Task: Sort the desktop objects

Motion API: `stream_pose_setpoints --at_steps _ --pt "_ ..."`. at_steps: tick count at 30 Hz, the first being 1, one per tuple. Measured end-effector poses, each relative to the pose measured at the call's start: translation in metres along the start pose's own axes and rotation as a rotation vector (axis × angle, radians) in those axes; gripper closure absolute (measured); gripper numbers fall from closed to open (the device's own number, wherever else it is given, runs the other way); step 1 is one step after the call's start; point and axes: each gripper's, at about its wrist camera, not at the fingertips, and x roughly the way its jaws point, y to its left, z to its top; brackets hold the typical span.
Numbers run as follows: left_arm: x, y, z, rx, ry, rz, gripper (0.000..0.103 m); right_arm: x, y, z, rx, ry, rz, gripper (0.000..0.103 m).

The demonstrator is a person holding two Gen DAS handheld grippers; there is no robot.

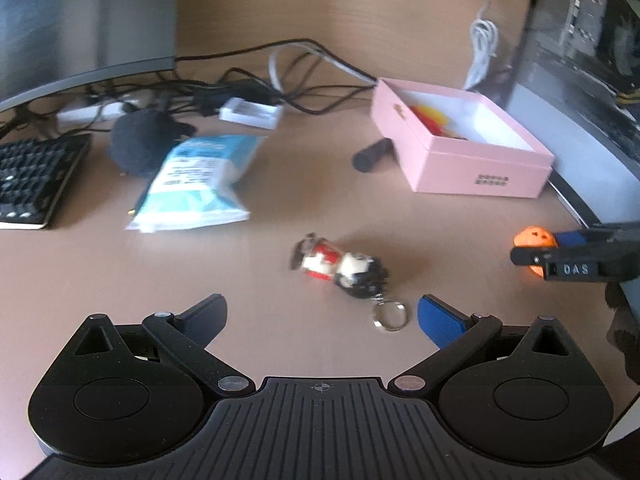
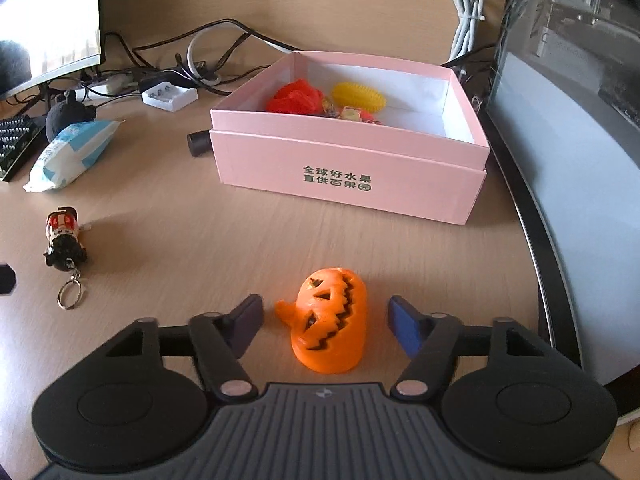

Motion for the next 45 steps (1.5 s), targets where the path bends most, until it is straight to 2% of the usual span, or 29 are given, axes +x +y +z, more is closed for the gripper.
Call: stream_pose_setpoints --at_steps 1,10,16,21,26,27,31,35,36,37,39,40,41,43,45 --pt "0.003 -0.003 0.002 0.009 0.002 -0.005 0.000 0.000 0.000 0.001 -0.002 0.004 0.006 0.054" --pt "0.035 -0.018 0.017 0.116 0.002 -0.015 0.000 -0.025 -0.010 0.001 0.025 0.007 0.004 0.054" --pt "0.056 -0.020 0.026 0.109 0.041 -0.033 0.000 -0.042 -0.015 -0.008 0.024 0.019 -0.005 0.054" --pt "0.045 -0.032 0.020 0.118 0.057 -0.103 0.000 -0.043 -0.016 -0.014 -0.007 0.017 -0.012 0.054" --pt "0.038 -0.037 0.014 0.089 0.052 -0.082 0.000 -0.033 -0.013 -0.013 -0.022 0.031 0.005 0.054" --pt "0.038 -0.036 0.014 0.077 0.055 -0.074 0.000 -0.032 -0.012 -0.013 -0.026 0.027 0.004 0.053" --pt "0.035 -0.033 0.015 0.044 0.053 -0.059 0.000 -0.029 -0.010 -0.013 -0.021 0.024 -0.005 0.037" --pt "0.025 -0.030 0.013 0.042 0.043 -0.047 0.000 -0.021 -0.013 -0.012 0.014 0.045 0.017 0.037" --pt "0.023 -0.028 0.012 0.042 0.042 -0.045 0.000 -0.019 -0.012 -0.012 0.014 0.049 0.019 0.043" --pt "0.022 -0.027 0.011 0.043 0.040 -0.040 0.000 -0.018 -0.012 -0.012 0.012 0.050 0.021 0.054" --pt "0.023 -0.026 0.010 0.048 0.036 -0.034 0.000 -0.018 -0.011 -0.011 0.014 0.053 0.021 0.057" --pt "0.024 -0.026 0.010 0.049 0.034 -0.029 0.000 -0.019 -0.011 -0.010 0.014 0.049 0.018 0.066" --pt "0.026 -0.026 0.011 0.052 0.031 -0.025 0.001 -0.021 -0.010 -0.009 0.011 0.046 0.017 0.068" --pt "0.031 -0.028 0.013 0.061 0.034 -0.024 0.013 -0.025 -0.008 -0.008 0.007 0.046 0.027 0.069" --pt "0.038 -0.030 0.017 0.072 0.044 -0.024 0.019 -0.030 -0.006 -0.007 0.002 0.036 0.027 0.069"
